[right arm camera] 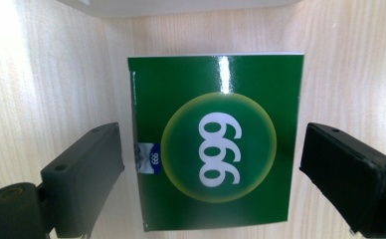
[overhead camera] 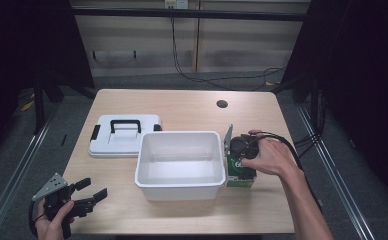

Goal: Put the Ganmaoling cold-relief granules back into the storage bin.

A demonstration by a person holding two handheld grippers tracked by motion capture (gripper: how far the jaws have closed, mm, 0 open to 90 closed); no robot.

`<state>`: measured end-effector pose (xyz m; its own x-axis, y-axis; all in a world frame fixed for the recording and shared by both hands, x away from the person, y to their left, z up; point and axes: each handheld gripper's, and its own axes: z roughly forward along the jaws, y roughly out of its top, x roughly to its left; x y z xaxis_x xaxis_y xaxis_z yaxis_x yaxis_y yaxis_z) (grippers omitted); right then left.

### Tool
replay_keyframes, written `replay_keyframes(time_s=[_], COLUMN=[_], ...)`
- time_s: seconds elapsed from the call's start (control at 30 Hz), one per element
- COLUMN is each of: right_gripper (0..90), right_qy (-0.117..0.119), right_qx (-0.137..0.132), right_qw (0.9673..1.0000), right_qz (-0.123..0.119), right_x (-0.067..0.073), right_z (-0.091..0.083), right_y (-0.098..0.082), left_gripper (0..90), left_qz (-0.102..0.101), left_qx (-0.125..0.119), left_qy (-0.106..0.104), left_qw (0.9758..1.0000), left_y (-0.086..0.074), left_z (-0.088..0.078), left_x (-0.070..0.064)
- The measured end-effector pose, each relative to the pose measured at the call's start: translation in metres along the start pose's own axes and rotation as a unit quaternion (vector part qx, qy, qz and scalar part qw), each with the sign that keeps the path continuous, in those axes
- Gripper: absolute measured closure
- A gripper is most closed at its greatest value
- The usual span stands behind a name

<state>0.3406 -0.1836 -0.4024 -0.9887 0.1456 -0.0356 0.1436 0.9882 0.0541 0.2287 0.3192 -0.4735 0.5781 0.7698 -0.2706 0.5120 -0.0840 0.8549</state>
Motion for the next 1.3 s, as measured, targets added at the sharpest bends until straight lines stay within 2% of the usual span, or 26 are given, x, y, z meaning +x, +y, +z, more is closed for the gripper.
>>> replay_keyframes(time_s=[0.17,0.23,0.37,0.4,0.43,0.57,0.9,1.03,1.1,1.13,1.3], right_gripper=[9.0,11.9,13.1,13.0,13.0,12.5,12.2,14.1,14.9,15.3,15.9], right_qy=[-0.003,-0.005,0.002,0.001,0.0,-0.001,0.014,0.013,0.016,0.015,0.018], right_qx=[0.01,0.012,0.013,0.013,0.014,0.019,0.025,0.025,0.028,0.024,0.024], right_qw=[0.9999,0.9999,0.9999,0.9998,0.9998,0.9997,0.9994,0.9994,0.9994,0.9994,0.9993], right_qz=[-0.006,-0.006,-0.006,-0.017,-0.011,-0.013,-0.021,-0.021,-0.012,-0.02,-0.022], right_x=[-0.002,-0.002,-0.003,-0.004,-0.003,-0.002,-0.006,-0.005,-0.004,-0.005,-0.006], right_z=[0.006,0.008,0.01,0.011,0.011,0.014,0.023,0.023,0.022,0.022,0.021], right_y=[0.0,0.0,-0.002,-0.002,-0.001,0.0,0.002,0.002,0.001,0.001,0.001], left_gripper=[15.9,15.9,15.9,15.9,15.9,15.9,15.9,15.9,15.9,15.9,15.9], left_qz=[-0.002,-0.002,-0.002,-0.002,0.001,0.0,0.001,-0.002,0.001,0.001,0.0], left_qx=[0.0,0.001,0.001,0.001,0.0,0.001,0.0,0.001,0.001,0.0,0.0], left_qy=[0.0,0.0,0.0,0.0,0.0,-0.001,-0.001,-0.001,-0.001,0.0,-0.001], left_qw=[1.0,1.0,1.0,1.0,1.0,1.0,1.0,1.0,1.0,1.0,1.0], left_y=[0.0,0.0,0.0,0.0,0.0,0.0,0.0,0.0,0.0,0.0,0.0], left_z=[0.0,0.0,0.0,0.0,0.0,0.0,0.0,0.0,0.0,0.0,0.0], left_x=[0.0,0.0,0.0,0.0,0.0,0.0,0.0,0.0,0.0,0.0,0.0])
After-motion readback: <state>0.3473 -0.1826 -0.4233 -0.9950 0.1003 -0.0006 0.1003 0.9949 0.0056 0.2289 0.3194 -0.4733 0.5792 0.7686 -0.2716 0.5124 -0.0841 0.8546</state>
